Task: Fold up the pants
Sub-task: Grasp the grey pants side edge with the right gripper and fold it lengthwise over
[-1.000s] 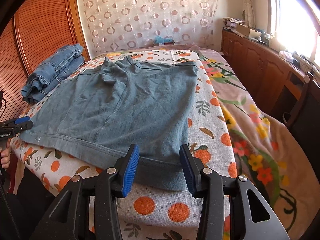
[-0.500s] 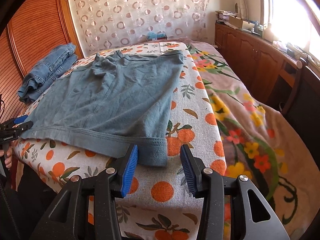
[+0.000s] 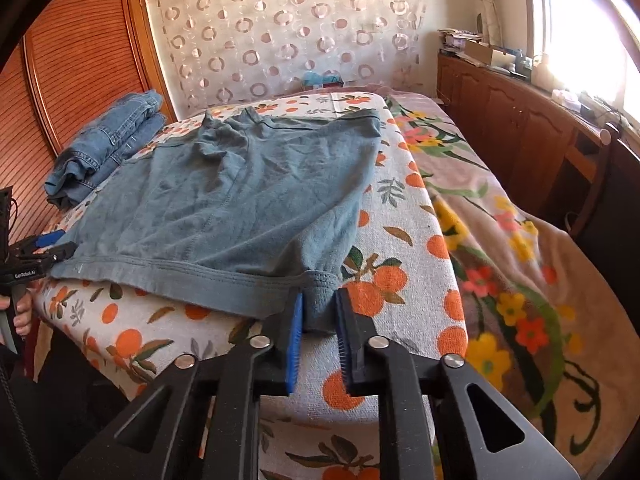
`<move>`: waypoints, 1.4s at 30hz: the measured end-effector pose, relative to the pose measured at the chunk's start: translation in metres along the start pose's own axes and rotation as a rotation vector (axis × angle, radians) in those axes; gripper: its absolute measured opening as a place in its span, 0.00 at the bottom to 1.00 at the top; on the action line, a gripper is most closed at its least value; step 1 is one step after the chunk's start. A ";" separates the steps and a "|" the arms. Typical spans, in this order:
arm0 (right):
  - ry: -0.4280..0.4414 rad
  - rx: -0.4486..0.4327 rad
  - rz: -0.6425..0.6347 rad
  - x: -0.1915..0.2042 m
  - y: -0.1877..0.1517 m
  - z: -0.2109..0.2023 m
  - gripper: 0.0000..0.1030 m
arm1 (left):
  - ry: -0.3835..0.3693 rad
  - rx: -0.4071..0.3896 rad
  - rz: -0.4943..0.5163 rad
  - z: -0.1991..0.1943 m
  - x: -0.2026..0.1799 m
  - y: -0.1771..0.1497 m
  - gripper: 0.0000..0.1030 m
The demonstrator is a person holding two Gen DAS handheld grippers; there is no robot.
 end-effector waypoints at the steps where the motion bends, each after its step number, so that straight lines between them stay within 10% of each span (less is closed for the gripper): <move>1: 0.005 -0.002 0.000 0.001 0.002 0.000 0.11 | -0.001 0.001 0.001 0.000 0.000 0.000 0.85; 27: 0.399 -0.034 -0.309 0.209 0.067 0.049 0.08 | 0.043 -0.080 -0.151 -0.056 0.071 -0.013 0.85; 42: 0.495 0.099 -0.354 0.246 0.053 0.084 0.10 | 0.026 -0.084 -0.172 -0.057 0.071 -0.015 0.85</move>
Point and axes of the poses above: each gripper's, at about its wrist camera, not at the fingertips, and z roughly the way its jaws point, x to its left, y to its top, the point moved 3 cm from there along z, roughly the way its jaws point, and after that the axes turned 3 degrees about z, right-handed, at the moved point
